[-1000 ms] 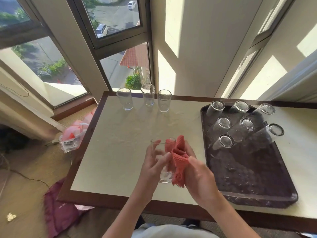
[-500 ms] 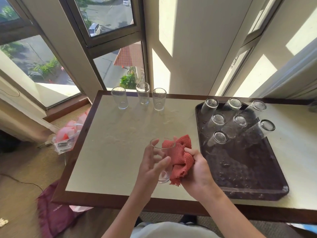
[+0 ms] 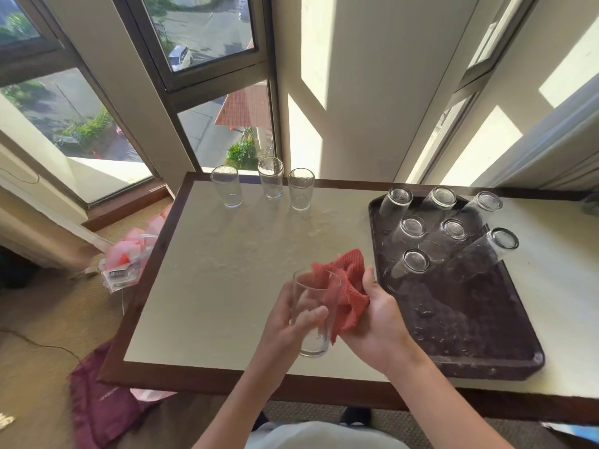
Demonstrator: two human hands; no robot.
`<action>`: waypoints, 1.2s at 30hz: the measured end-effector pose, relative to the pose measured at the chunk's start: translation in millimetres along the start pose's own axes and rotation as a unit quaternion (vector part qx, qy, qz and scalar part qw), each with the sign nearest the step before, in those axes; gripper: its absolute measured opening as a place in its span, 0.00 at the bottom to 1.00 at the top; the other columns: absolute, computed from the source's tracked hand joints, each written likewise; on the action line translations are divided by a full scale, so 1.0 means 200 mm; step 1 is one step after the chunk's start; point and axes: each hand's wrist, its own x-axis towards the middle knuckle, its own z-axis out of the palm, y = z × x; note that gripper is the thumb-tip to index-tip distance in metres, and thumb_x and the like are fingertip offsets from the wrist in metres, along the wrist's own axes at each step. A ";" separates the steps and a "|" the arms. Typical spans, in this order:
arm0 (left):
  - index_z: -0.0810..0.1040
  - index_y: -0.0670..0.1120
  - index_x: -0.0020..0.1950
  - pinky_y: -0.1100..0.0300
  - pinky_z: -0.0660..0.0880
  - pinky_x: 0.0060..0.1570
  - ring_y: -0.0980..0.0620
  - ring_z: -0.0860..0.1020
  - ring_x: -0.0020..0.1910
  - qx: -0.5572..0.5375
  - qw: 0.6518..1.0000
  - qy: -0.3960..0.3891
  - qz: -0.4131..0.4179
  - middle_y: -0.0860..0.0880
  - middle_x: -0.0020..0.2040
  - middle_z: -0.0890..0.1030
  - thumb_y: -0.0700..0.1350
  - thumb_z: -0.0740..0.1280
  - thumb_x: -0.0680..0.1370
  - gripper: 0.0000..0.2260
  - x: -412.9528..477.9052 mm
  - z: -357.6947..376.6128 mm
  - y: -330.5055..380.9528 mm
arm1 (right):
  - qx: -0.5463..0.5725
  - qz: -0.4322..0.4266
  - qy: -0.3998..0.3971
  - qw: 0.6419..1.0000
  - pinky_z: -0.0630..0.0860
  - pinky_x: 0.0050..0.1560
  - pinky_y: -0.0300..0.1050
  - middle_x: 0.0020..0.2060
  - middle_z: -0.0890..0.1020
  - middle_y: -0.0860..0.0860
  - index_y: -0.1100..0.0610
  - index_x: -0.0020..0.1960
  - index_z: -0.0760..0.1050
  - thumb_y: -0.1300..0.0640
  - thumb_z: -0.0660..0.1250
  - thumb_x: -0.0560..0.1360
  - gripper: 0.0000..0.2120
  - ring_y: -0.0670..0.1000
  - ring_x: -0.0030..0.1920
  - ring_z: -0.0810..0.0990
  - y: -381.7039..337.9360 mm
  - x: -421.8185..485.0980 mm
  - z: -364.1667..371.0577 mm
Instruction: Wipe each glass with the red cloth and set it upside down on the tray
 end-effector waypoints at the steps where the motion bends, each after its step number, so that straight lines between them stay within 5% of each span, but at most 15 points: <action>1: 0.71 0.51 0.68 0.55 0.78 0.57 0.48 0.81 0.60 0.018 1.000 0.010 0.006 0.48 0.60 0.82 0.53 0.71 0.70 0.27 -0.01 0.01 -0.01 | 0.041 0.015 0.004 0.999 0.65 0.72 0.58 0.67 0.76 0.63 0.64 0.66 0.76 0.38 0.56 0.79 0.32 0.61 0.69 0.73 0.00 0.01 0.00; 5: 0.67 0.47 0.73 0.43 0.77 0.62 0.48 0.79 0.64 0.078 0.996 0.012 0.041 0.55 0.69 0.76 0.49 0.72 0.72 0.31 -0.02 -0.01 -0.03 | 0.102 0.042 0.006 0.994 0.65 0.72 0.56 0.69 0.73 0.62 0.65 0.72 0.69 0.52 0.64 0.76 0.28 0.60 0.70 0.71 0.03 0.04 -0.03; 9: 0.66 0.46 0.74 0.52 0.79 0.60 0.54 0.76 0.67 0.111 0.992 -0.043 0.049 0.64 0.69 0.72 0.50 0.72 0.72 0.33 0.00 -0.07 -0.04 | 0.073 0.048 0.018 0.996 0.73 0.63 0.56 0.58 0.81 0.64 0.65 0.68 0.73 0.54 0.62 0.77 0.23 0.62 0.55 0.80 0.06 0.06 -0.04; 13: 0.65 0.50 0.75 0.60 0.77 0.57 0.52 0.76 0.66 0.070 0.996 -0.044 -0.019 0.54 0.70 0.73 0.53 0.74 0.69 0.37 0.04 -0.12 -0.06 | -0.001 0.034 0.013 0.999 0.67 0.70 0.56 0.60 0.80 0.63 0.66 0.67 0.74 0.53 0.61 0.76 0.24 0.61 0.59 0.77 0.07 0.07 -0.05; 17: 0.76 0.52 0.65 0.62 0.76 0.50 0.52 0.81 0.56 0.030 0.997 -0.051 -0.054 0.49 0.59 0.82 0.53 0.73 0.67 0.27 0.08 -0.14 -0.08 | -0.051 0.025 0.018 0.998 0.69 0.69 0.55 0.65 0.78 0.62 0.64 0.68 0.74 0.52 0.59 0.78 0.23 0.61 0.66 0.76 0.05 0.08 -0.08; 20: 0.80 0.55 0.61 0.62 0.77 0.50 0.48 0.80 0.60 0.013 0.999 -0.022 -0.045 0.46 0.62 0.78 0.53 0.74 0.65 0.24 0.08 -0.14 -0.11 | -0.043 0.024 0.030 0.998 0.63 0.73 0.60 0.65 0.78 0.62 0.61 0.69 0.74 0.46 0.55 0.81 0.25 0.62 0.68 0.74 0.05 0.09 -0.09; 26: 0.78 0.52 0.65 0.57 0.76 0.62 0.54 0.73 0.68 0.118 0.990 0.027 0.065 0.57 0.65 0.72 0.52 0.74 0.66 0.27 0.03 -0.14 -0.11 | 0.049 0.041 0.107 0.992 0.66 0.69 0.65 0.60 0.80 0.66 0.64 0.64 0.76 0.40 0.53 0.81 0.30 0.66 0.63 0.77 0.07 0.12 -0.08; 30: 0.80 0.53 0.64 0.56 0.78 0.59 0.51 0.73 0.68 0.122 0.988 -0.060 0.080 0.55 0.66 0.73 0.50 0.75 0.67 0.25 0.03 -0.18 -0.07 | 0.068 0.008 0.167 0.984 0.65 0.70 0.66 0.54 0.82 0.67 0.66 0.63 0.75 0.38 0.51 0.81 0.33 0.66 0.57 0.79 0.06 0.18 -0.12; 33: 0.79 0.48 0.65 0.50 0.75 0.59 0.48 0.77 0.63 0.096 0.988 -0.120 0.001 0.48 0.66 0.76 0.48 0.74 0.68 0.25 0.04 -0.25 -0.10 | 0.044 -0.054 0.185 0.980 0.65 0.68 0.68 0.54 0.81 0.68 0.67 0.63 0.74 0.39 0.51 0.81 0.32 0.66 0.53 0.80 0.03 0.20 -0.14; 36: 0.79 0.41 0.63 0.55 0.75 0.52 0.46 0.79 0.52 -0.012 0.990 -0.130 -0.056 0.45 0.63 0.80 0.48 0.72 0.67 0.26 0.04 -0.29 -0.13 | -0.012 -0.110 0.188 0.976 0.67 0.64 0.69 0.46 0.84 0.65 0.64 0.57 0.76 0.42 0.54 0.82 0.26 0.66 0.49 0.80 0.00 0.19 -0.14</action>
